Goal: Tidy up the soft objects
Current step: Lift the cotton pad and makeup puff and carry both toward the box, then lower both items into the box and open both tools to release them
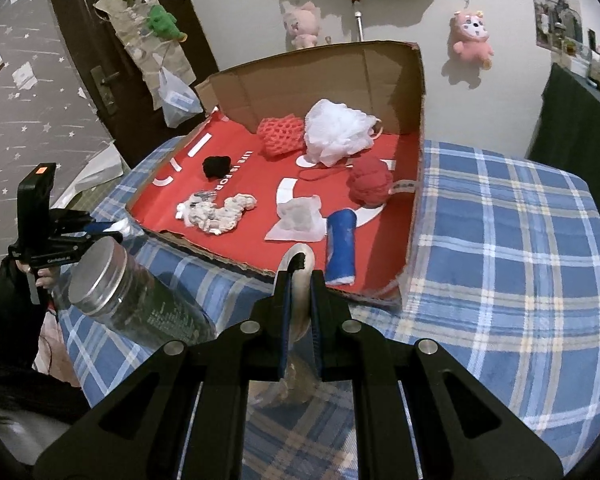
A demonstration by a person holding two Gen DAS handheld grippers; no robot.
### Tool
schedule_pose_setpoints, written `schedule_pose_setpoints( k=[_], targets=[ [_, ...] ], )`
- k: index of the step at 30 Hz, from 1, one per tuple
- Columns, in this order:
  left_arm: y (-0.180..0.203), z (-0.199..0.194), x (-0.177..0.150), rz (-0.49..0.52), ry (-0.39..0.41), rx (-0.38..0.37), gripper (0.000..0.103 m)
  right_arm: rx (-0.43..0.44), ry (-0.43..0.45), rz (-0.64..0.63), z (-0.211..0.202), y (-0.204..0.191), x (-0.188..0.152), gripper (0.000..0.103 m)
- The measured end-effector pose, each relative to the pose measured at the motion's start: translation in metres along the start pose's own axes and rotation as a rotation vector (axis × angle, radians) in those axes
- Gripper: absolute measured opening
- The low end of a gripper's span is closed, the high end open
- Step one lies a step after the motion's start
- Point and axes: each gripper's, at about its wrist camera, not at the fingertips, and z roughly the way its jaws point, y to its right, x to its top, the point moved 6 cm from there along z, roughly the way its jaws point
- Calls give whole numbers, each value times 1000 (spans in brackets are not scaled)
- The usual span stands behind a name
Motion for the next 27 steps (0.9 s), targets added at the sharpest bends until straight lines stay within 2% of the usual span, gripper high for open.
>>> schedule_pose_setpoints(
  k=[11,18,27],
  targets=[
    [10,1,27,39,18,-27,17,34,-35,-20,15,-4,13,9],
    [18,11,43,36,10,-74,17,67,-50,-24,24,-6,21,9],
    [32,26,69,44,-3,-99,17,114,-75,-17,41,-8,42,9]
  ],
)
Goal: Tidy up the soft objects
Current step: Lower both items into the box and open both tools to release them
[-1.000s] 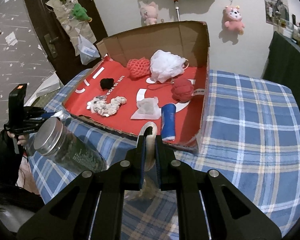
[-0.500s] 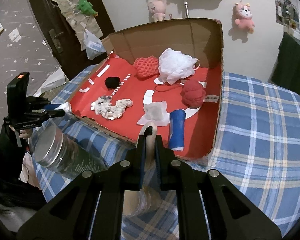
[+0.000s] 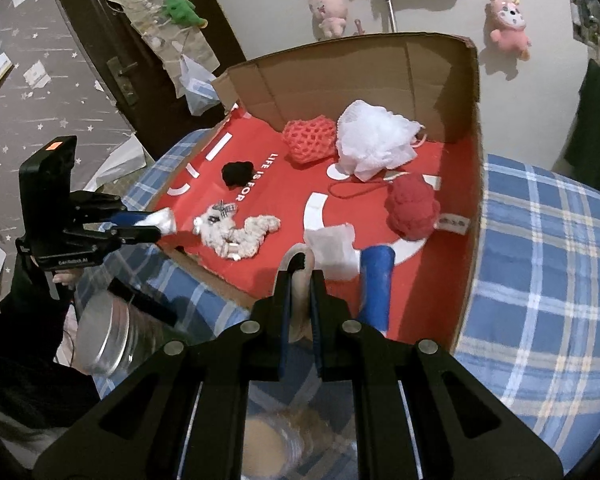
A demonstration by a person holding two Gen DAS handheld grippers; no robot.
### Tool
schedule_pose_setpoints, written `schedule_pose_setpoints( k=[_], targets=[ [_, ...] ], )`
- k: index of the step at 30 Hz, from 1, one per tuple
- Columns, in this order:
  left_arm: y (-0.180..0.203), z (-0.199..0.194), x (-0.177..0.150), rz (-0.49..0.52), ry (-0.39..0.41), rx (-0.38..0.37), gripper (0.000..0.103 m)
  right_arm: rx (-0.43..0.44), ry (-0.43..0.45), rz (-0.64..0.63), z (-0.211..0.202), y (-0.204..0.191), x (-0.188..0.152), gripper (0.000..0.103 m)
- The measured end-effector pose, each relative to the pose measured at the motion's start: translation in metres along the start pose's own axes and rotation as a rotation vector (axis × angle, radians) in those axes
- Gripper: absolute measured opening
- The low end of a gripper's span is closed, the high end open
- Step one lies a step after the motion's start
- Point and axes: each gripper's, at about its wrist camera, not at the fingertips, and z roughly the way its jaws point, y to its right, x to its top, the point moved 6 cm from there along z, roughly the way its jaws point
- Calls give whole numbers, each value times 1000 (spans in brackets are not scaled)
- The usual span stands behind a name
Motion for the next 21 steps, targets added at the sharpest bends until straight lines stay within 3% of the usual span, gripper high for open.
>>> schedule_pose_setpoints(
  k=[6,12,21],
  targets=[
    [3,22,33,-34,-20,-4,17,13,-24,37,21,4,33,9],
    [-9,63,61,-63,-86,49,18,5,-86,75,54,11,61,9],
    [-29,98,69,-98,-150,119,19,-102,-221,84,108,22,81,9]
  ],
)
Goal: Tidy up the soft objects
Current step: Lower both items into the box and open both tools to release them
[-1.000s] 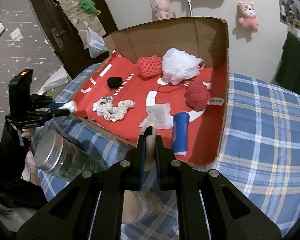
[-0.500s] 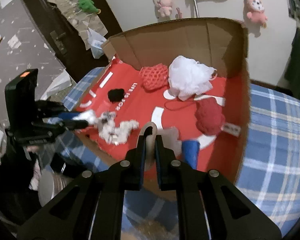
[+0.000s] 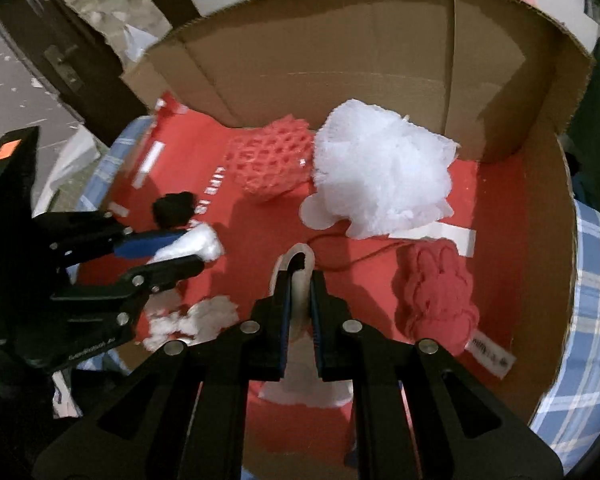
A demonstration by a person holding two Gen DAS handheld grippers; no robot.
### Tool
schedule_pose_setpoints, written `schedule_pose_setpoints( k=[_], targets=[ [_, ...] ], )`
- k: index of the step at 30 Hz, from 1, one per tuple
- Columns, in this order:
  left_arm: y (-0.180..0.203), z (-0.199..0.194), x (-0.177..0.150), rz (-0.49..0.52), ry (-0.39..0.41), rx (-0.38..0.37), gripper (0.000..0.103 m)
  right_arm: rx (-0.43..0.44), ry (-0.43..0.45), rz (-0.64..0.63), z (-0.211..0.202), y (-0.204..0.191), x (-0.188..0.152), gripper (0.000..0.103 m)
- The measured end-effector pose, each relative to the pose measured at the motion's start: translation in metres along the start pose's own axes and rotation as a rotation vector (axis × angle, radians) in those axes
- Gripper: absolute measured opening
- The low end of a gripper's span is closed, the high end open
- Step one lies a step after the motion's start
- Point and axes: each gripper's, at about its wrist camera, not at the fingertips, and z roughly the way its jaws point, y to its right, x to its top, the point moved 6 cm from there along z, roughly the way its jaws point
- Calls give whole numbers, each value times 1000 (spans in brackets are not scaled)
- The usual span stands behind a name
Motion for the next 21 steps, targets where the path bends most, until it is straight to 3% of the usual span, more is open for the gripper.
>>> schedule_pose_setpoints(
  k=[4,8,10,11,13,14,15,19,21],
  targets=[
    [0,8,-1,2,-26,7,26,-31,-39,-10,11,1,1,10],
    [-1,12,-1,-5,-38,16,46,-115,-43,-51,15,0,1,14],
    [-2,12,-2,-10,-35,18,49,-136,-47,-69,16,-2,1,16],
    [-3,12,-3,-11,-35,19,49,-157,-49,-76,16,-2,1,23],
    [-4,10,-4,-18,-34,22,50,-191,-38,-98,17,-4,1,47],
    [-5,9,-4,-21,-33,23,51,-196,-26,-121,14,-7,0,77],
    [-6,6,-5,-23,-29,22,53,-200,-14,-130,12,-9,0,84],
    [-9,-6,-5,-34,-2,26,60,-219,40,-134,-5,-12,2,84],
    [-10,-17,-5,-47,19,22,71,-228,61,-125,-16,-14,1,84]
  ],
)
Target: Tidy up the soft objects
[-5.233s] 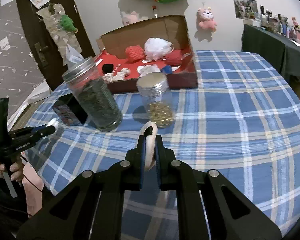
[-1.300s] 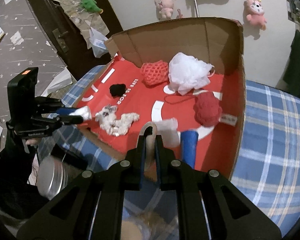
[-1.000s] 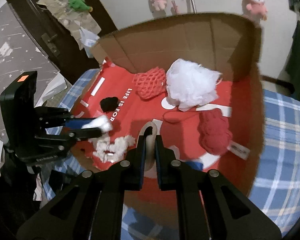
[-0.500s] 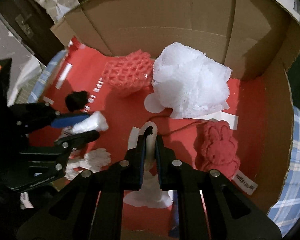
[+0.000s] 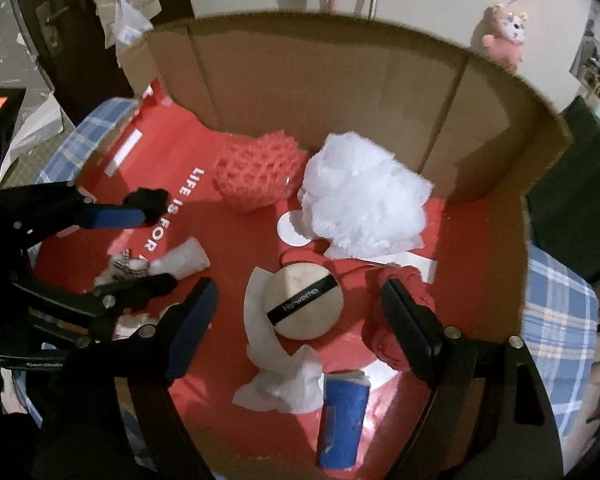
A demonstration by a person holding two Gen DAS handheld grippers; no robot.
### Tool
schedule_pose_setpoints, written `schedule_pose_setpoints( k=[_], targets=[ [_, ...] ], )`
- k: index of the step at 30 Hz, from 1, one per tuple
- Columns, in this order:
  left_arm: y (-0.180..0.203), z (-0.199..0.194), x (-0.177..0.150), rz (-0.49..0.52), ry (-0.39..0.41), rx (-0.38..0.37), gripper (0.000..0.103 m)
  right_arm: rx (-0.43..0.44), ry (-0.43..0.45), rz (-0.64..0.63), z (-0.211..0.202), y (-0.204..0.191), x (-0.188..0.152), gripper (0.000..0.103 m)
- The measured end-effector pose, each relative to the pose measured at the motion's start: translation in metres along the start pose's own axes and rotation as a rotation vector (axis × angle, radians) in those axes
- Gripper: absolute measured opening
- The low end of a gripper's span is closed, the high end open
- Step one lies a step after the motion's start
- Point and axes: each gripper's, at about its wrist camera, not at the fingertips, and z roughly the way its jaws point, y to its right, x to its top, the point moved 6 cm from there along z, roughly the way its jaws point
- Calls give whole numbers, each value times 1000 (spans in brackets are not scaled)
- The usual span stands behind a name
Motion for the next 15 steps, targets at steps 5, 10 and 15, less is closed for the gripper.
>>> schedule_pose_setpoints(
  k=[5,10,15],
  targets=[
    [1,-32,-2,-40,70,23,84,-29,56,51,-39,2,-9,84],
    [12,-60,-14,-72,134,57,94,-76,101,86,-74,1,-26,84],
    [21,-83,-27,-92,194,105,101,-105,122,117,-90,-4,-47,89]
  ],
)
